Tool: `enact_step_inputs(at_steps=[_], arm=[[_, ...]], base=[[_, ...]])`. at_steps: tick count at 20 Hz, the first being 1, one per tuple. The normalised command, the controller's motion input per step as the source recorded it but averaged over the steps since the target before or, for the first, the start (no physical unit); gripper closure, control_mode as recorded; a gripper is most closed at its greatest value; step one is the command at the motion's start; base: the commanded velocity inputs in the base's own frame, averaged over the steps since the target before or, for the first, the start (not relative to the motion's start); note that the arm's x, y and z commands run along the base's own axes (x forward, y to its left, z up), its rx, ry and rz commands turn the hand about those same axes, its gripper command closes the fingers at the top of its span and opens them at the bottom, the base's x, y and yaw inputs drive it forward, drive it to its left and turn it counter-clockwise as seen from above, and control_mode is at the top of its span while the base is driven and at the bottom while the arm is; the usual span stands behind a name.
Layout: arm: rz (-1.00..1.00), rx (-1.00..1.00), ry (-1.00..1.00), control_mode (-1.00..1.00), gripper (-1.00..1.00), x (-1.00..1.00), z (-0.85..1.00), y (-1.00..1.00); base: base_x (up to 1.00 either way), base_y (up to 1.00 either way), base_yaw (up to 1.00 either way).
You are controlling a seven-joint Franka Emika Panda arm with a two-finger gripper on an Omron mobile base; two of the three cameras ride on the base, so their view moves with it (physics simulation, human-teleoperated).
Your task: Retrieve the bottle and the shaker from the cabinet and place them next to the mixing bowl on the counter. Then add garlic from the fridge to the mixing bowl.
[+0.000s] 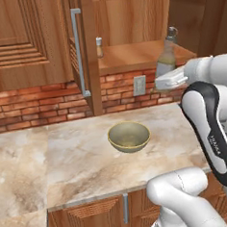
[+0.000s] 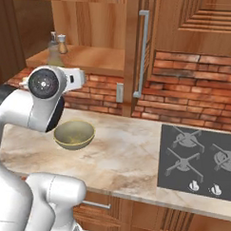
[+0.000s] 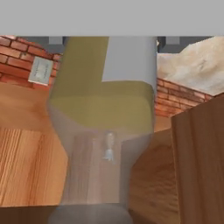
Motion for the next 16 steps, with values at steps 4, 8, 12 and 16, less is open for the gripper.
enact_step_inputs(at_steps=[4,8,12,16], arm=[[-0.01,-0.12,0.15,-1.0,1.0,-0.09,-0.69,-0.34],[-0.05,-0.14,0.19,-1.0,1.0,0.0,-0.71,-0.44],[-0.04,-0.11,0.1,-1.0,1.0,0.0,-0.49,-0.47],[-0.01,-0.07,0.05,-1.0,1.0,0.01,-0.49,-0.35]], base=[[0.0,0.0,0.0],[0.0,0.0,0.0],[0.0,0.0,0.0],[0.0,0.0,0.0]])
